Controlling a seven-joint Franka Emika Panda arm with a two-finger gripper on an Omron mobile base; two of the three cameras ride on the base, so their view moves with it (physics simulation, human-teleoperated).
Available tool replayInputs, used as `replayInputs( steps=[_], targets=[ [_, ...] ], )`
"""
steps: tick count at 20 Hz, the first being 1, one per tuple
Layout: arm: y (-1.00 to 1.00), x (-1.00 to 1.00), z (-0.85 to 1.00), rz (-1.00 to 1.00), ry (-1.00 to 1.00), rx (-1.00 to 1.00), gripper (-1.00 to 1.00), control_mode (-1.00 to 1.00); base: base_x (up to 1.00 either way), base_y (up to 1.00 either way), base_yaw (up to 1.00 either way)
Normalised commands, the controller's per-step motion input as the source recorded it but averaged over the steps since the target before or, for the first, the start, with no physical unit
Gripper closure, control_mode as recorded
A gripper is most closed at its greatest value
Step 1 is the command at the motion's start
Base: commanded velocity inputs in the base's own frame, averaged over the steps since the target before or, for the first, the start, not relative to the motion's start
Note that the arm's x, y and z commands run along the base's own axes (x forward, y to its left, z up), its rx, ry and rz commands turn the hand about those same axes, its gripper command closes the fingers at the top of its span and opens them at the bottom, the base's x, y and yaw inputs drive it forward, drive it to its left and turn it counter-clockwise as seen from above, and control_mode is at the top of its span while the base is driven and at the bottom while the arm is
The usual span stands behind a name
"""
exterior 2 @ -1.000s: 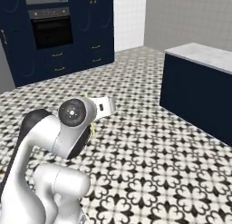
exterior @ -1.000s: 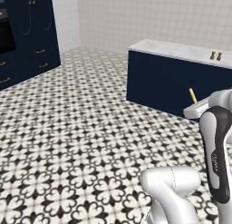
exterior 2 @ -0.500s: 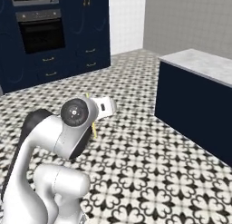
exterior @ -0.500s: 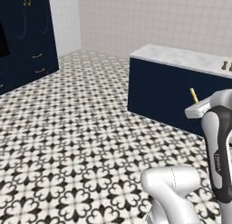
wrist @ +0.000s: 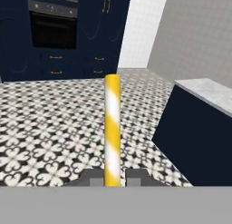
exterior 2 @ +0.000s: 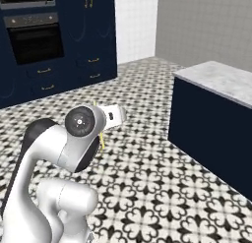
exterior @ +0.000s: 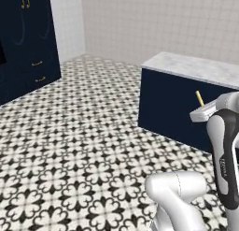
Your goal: Take a straw from the drawer in front and place it inside the glass cup on the dining counter.
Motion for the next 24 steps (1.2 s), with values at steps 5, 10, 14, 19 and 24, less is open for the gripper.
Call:
replayInputs(
  steps=[5, 10, 14, 19, 24],
  targets=[
    [0.0, 0.0, 0.0, 0.0, 0.0, 0.0, 1.0, 1.0, 1.0, 0.33, 0.0],
    [0.0, 0.0, 0.0, 0.0, 0.0, 0.0, 1.0, 1.0, 1.0, 0.56, -0.01],
    [0.0, 0.0, 0.0, 0.0, 0.0, 0.0, 1.0, 1.0, 1.0, 0.56, -0.05],
    [0.0, 0.0, 0.0, 0.0, 0.0, 0.0, 1.0, 1.0, 1.0, 0.45, -0.09],
    [0.0, 0.0, 0.0, 0.0, 0.0, 0.0, 1.0, 1.0, 1.0, 0.28, -0.15]
  ],
)
